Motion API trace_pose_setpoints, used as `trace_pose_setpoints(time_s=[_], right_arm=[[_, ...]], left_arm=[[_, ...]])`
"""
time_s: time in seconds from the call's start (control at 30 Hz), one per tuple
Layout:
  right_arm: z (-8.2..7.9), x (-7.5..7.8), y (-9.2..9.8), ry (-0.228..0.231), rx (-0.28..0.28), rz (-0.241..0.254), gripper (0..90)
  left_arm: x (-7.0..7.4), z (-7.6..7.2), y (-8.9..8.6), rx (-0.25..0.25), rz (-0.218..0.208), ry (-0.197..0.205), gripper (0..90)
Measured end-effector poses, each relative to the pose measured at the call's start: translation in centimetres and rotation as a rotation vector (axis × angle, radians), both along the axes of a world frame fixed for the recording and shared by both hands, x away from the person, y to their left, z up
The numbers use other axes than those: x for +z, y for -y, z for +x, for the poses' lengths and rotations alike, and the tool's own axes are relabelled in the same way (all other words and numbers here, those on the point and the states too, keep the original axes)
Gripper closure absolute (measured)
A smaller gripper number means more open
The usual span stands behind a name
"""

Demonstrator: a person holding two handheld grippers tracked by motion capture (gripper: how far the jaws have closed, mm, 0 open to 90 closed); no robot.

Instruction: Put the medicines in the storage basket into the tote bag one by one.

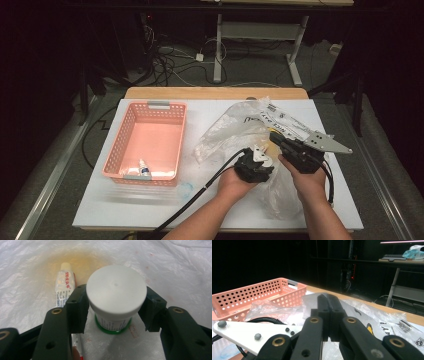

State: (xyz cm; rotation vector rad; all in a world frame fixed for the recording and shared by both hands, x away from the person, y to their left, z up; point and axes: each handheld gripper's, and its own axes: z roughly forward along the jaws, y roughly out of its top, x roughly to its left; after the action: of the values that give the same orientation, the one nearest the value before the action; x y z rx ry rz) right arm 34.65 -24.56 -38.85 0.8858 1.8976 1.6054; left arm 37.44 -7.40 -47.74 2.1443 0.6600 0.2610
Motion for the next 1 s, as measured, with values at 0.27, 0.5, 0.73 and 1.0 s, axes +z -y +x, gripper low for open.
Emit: trace_pose_setpoints(time_s=[0.27,0.5,0.73,1.0], right_arm=[[0.0,0.0,0.0,0.006,0.001,-0.001,90.0],[0.0,0.0,0.0,0.005,0.002,0.0,90.0],[0.0,0.0,0.0,0.0,0.001,0.0,90.0],[-0.1,0.0,-0.1,0.002,0.001,-0.005,90.0]], left_arm=[[0.1,-0.3,-0.9,-0.001,-0.031,-0.054,31.6],[0.3,-1.1,-2.4,-0.016,-0.06,-0.081,25.3],[0.6,-2.6,-4.1,-0.028,-0.063,-0.071,21.0],[1.3,-4.7,-6.0,-0.04,-0.082,-0.044,13.6]])
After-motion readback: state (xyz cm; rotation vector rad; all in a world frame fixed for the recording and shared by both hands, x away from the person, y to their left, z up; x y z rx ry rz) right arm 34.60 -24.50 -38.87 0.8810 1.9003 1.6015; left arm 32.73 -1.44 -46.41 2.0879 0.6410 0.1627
